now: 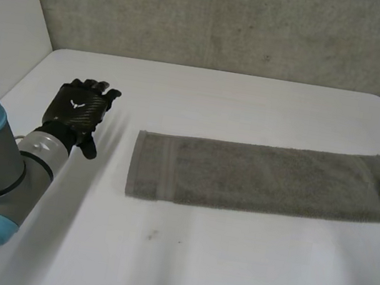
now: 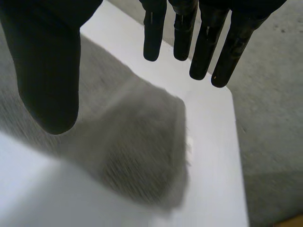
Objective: Fold the laundry
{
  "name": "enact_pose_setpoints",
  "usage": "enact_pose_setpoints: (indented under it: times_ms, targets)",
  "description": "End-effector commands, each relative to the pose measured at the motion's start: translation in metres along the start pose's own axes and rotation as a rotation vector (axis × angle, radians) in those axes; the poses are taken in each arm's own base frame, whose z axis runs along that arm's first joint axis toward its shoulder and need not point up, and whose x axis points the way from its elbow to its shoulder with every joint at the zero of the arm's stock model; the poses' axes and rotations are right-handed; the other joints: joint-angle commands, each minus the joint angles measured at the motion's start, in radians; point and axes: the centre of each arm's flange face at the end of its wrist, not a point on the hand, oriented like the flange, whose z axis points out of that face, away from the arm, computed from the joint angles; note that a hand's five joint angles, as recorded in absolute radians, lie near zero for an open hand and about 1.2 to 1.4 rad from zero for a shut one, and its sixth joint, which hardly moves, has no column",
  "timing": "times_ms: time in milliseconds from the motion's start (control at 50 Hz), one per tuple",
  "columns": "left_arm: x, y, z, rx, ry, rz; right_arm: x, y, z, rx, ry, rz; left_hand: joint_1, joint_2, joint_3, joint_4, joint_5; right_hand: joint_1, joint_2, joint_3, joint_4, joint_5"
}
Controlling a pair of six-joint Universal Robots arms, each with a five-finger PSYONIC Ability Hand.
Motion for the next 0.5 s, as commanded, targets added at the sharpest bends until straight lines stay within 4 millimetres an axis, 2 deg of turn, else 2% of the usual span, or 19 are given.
enact_pose_setpoints:
  times_ms: [20,160,500]
  targets:
    - [0.001,0.001,0.000,0.000,0.002,0.000,0.019,0.017,-0.004,-0.030,0.023,-0.043,0.001,0.010,0.008,0.007,-0.024,0.174,0.152,0.116,0.109,0.118]
    - [0.002,0.001,0.000,0.000,0.004,0.000,0.035,0.036,-0.001,-0.056,0.045,-0.014,0.001,0.010,0.008,0.007,-0.024,0.239,0.217,0.180,0.174,0.182]
    - [0.002,0.002,0.000,-0.001,0.003,0.000,0.024,0.051,0.009,-0.027,-0.048,0.014,0.001,0.010,0.008,0.007,-0.024,0.447,0.425,0.389,0.382,0.391]
